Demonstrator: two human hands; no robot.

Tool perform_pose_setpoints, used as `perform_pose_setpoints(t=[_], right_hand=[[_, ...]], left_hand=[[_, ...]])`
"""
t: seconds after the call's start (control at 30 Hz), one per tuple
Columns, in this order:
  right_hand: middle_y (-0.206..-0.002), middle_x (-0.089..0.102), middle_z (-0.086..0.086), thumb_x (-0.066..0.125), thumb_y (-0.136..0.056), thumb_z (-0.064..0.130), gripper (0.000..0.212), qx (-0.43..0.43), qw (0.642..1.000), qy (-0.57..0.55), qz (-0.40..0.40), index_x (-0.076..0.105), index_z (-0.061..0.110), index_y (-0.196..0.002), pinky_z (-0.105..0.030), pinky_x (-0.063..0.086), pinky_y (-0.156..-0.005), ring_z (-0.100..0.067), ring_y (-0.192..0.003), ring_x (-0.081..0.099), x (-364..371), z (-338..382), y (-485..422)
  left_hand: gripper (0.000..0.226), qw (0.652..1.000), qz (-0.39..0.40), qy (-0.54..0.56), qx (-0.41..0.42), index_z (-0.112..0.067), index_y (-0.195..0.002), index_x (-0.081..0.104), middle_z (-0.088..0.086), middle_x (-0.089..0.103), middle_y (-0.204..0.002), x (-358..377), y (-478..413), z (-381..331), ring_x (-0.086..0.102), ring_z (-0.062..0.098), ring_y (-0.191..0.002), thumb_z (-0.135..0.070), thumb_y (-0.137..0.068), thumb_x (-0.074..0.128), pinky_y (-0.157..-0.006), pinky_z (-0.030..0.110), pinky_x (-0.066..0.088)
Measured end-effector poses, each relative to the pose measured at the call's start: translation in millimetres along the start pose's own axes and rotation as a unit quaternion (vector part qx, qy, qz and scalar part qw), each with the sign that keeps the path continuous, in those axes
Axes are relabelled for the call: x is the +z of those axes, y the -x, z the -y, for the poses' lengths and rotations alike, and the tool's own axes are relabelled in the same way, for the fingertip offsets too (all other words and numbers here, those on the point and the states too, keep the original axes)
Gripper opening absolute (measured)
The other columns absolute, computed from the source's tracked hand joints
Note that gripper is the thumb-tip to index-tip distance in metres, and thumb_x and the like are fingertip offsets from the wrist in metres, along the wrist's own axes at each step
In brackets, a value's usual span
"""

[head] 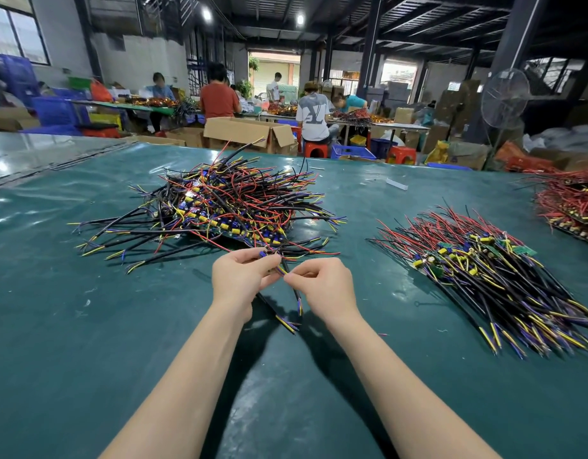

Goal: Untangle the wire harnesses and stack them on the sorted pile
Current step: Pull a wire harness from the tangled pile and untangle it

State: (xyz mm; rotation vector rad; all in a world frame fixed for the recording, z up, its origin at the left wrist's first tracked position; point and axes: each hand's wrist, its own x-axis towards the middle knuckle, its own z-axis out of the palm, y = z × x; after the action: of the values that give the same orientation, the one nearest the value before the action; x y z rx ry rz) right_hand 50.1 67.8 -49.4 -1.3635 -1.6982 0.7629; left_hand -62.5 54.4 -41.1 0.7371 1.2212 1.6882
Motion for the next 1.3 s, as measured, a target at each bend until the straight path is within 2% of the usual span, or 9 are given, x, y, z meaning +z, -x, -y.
perform_pose_setpoints(t=[0.23,0.37,0.47,0.57,0.77,0.87,1.0,1.17,1.3], right_hand=[[-0.052,0.045,0.001,0.059,-0.087,0.009,0.012,0.048,0.977,-0.191,0.083,0.068,0.010,-0.079,-0.012,0.027,-0.038,0.001,-0.033,0.038,-1,4,1],[-0.049,0.056,0.006,0.051,-0.094,0.016,0.021,0.140,0.937,-0.253,0.194,0.061,0.018,-0.075,-0.009,0.032,-0.037,-0.004,-0.037,0.052,-9,5,1],[-0.045,0.053,0.008,0.049,-0.095,0.021,0.025,0.171,0.919,-0.267,0.234,0.058,0.011,-0.073,-0.010,0.022,-0.031,-0.001,-0.032,0.040,-8,4,-1],[-0.043,0.050,0.007,0.052,-0.093,0.015,0.025,0.160,0.915,-0.282,0.241,0.059,0.009,-0.070,-0.010,0.017,-0.029,-0.001,-0.030,0.033,-9,1,-2],[-0.038,0.041,0.006,0.058,-0.086,0.007,0.026,0.056,0.960,-0.164,0.219,0.062,0.009,-0.060,-0.010,0.016,-0.034,-0.004,-0.031,0.026,-6,2,0],[-0.039,0.040,0.005,0.052,-0.090,0.008,0.028,0.090,0.948,-0.205,0.226,0.058,0.008,-0.063,-0.009,0.014,-0.035,-0.003,-0.029,0.026,1,1,1],[-0.040,0.045,0.006,0.047,-0.094,0.011,0.026,0.139,0.926,-0.264,0.232,0.058,0.008,-0.070,-0.010,0.017,-0.031,-0.002,-0.029,0.032,2,-3,4],[-0.039,0.044,0.007,0.045,-0.093,0.014,0.027,0.206,0.894,-0.325,0.230,0.055,0.010,-0.068,-0.010,0.016,-0.028,-0.001,-0.027,0.029,-2,-2,2],[-0.039,0.043,0.008,0.040,-0.095,0.016,0.030,0.236,0.864,-0.373,0.242,0.049,0.011,-0.067,-0.010,0.015,-0.026,-0.001,-0.025,0.025,-4,0,-1]], left_hand=[[0.016,1.000,0.002,0.010,0.028,0.000,-0.084,0.060,0.009,0.058,-0.070,-4,-4,-5,0.058,0.013,-0.058,0.015,-0.077,0.061,-0.052,0.018,0.055],[0.022,0.999,0.029,-0.023,0.008,0.003,-0.096,0.060,0.012,0.058,-0.076,-6,-5,-5,0.060,0.014,-0.057,0.014,-0.077,0.060,-0.057,0.019,0.057],[0.019,0.996,0.067,-0.050,0.000,-0.001,-0.089,0.062,0.012,0.059,-0.076,-7,-4,-8,0.062,0.008,-0.049,0.014,-0.078,0.060,-0.054,0.018,0.055],[0.018,0.994,0.092,-0.056,-0.013,-0.004,-0.084,0.064,0.011,0.060,-0.074,-9,-3,-10,0.062,0.010,-0.051,0.013,-0.078,0.062,-0.054,0.018,0.055],[0.019,0.990,0.089,-0.090,-0.062,-0.005,-0.081,0.066,0.011,0.064,-0.072,-16,-1,-11,0.063,0.016,-0.057,0.013,-0.075,0.064,-0.050,0.018,0.054],[0.028,0.993,0.045,-0.100,-0.032,-0.011,-0.084,0.057,0.012,0.059,-0.075,-17,-3,-10,0.063,0.015,-0.046,0.013,-0.072,0.067,-0.049,0.020,0.055],[0.035,0.996,-0.005,-0.093,0.009,-0.014,-0.076,0.041,0.010,0.051,-0.079,-14,-4,-4,0.062,0.023,-0.059,0.009,-0.074,0.068,-0.050,0.019,0.055],[0.014,0.994,0.097,-0.032,-0.048,-0.005,-0.080,0.057,0.009,0.065,-0.065,-12,-2,-3,0.063,0.013,-0.049,0.009,-0.082,0.061,-0.050,0.019,0.054],[0.019,0.985,0.158,-0.020,-0.063,-0.012,-0.083,0.053,0.003,0.071,-0.066,-13,-5,-1,0.065,0.012,-0.052,0.006,-0.088,0.051,-0.058,0.023,0.057]])
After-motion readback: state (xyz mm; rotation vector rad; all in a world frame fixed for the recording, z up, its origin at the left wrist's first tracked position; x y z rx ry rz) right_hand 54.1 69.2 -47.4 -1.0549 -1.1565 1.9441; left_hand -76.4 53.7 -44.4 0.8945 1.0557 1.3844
